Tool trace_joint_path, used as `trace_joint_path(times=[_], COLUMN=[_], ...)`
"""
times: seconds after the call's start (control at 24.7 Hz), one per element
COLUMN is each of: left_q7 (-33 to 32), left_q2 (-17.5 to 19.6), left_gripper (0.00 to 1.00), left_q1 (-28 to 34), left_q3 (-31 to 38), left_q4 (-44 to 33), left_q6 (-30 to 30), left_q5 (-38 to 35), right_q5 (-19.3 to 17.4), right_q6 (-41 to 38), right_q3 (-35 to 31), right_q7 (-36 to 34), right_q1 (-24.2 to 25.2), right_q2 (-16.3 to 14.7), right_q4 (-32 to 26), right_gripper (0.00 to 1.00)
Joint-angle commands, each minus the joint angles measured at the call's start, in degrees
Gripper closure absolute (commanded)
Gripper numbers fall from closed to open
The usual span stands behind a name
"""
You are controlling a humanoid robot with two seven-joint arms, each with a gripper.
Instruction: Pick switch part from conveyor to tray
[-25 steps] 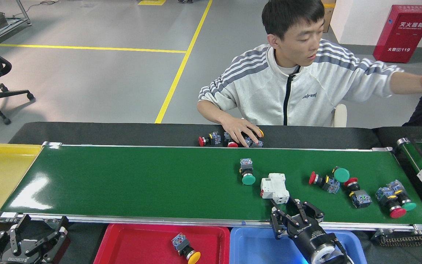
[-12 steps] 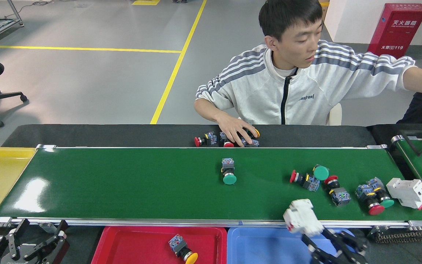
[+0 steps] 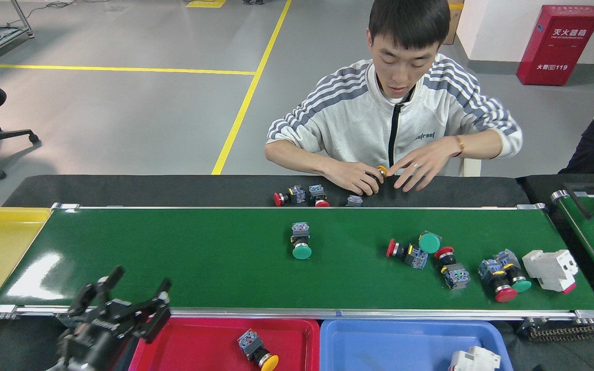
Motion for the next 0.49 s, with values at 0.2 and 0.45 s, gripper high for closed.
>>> trace_joint_path(times=[0.2, 0.45], left_q7=[-3.1, -3.1], left_q2=[-11.0, -12.5], left_gripper=[0.00, 0.00], left_q1=[-10.7, -13.2], left_q3=[-5.9, -6.0], left_q4=[13.8, 18.1], left_q6=[8.0, 8.7], left_q5=[-7.3, -8.4], right_q5=[6.0, 12.6], right_q6=[32.0, 38.2], right_q3=[17.0, 25.0], right_q7=[0.5, 6.4], right_q1=[-7.7, -14.8], right_q2=[-1.6, -1.5], right_q4=[-1.1, -0.1], right_gripper=[0.06, 0.06])
